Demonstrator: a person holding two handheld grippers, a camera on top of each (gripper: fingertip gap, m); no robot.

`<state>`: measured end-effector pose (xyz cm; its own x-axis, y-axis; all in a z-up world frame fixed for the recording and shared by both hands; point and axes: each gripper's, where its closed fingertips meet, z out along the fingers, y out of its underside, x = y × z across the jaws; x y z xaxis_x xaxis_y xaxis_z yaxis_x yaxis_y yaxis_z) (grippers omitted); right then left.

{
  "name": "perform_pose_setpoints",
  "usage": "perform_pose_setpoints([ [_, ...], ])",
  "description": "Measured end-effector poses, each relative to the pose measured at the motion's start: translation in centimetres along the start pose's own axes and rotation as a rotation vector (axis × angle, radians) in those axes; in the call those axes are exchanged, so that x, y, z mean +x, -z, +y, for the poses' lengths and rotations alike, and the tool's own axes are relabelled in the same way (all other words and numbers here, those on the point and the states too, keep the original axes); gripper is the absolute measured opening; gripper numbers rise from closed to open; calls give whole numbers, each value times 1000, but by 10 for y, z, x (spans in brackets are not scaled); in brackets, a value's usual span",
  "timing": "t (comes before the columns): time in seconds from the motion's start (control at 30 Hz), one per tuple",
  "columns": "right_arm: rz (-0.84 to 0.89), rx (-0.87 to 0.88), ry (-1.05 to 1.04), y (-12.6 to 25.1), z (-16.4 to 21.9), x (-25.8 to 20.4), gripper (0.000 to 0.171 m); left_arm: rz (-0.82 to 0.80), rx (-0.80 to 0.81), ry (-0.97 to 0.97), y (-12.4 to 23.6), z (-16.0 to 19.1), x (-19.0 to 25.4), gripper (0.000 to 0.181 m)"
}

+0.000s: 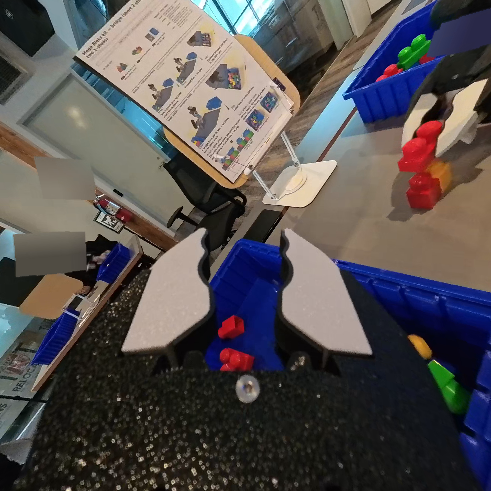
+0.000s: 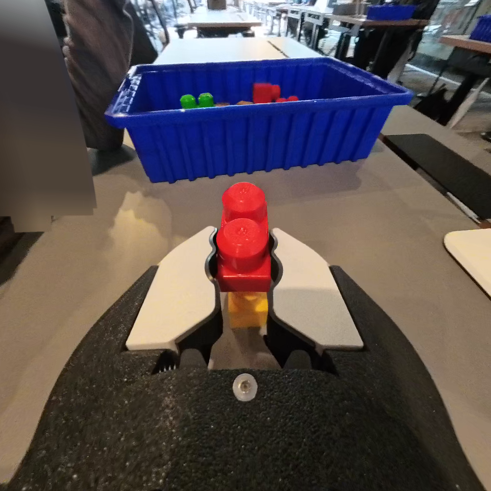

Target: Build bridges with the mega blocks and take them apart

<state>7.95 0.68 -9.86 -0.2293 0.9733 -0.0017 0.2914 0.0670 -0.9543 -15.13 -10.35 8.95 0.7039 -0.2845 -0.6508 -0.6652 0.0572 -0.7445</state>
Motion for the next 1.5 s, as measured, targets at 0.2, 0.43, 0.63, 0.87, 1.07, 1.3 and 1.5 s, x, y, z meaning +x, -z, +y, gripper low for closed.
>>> perform_pose_setpoints([
  [0.2,-65,-35,-16,-9,13,-1,35,3,0,11,1,1,-1,49],
  [0.43,-76,-96,-20,-12,31,0,35,18,-22,9,-3,5,1,50],
  [0.63,-88,-164,-19,-12,37,-1,36,21,-35,14,-4,8,1,50],
  [0.87,-64,-225,-24,-10,39,2,36,23,-40,10,-5,8,2,50],
  [1.07,-23,-139,15,-7,12,-1,45,28,-37,2,-5,6,4,50],
  [1.3,0,-229,-16,-18,17,2,29,29,-47,6,-6,8,4,50],
  [1.5,-23,-253,-42,-20,19,-1,29,27,-51,7,-6,10,3,49],
])
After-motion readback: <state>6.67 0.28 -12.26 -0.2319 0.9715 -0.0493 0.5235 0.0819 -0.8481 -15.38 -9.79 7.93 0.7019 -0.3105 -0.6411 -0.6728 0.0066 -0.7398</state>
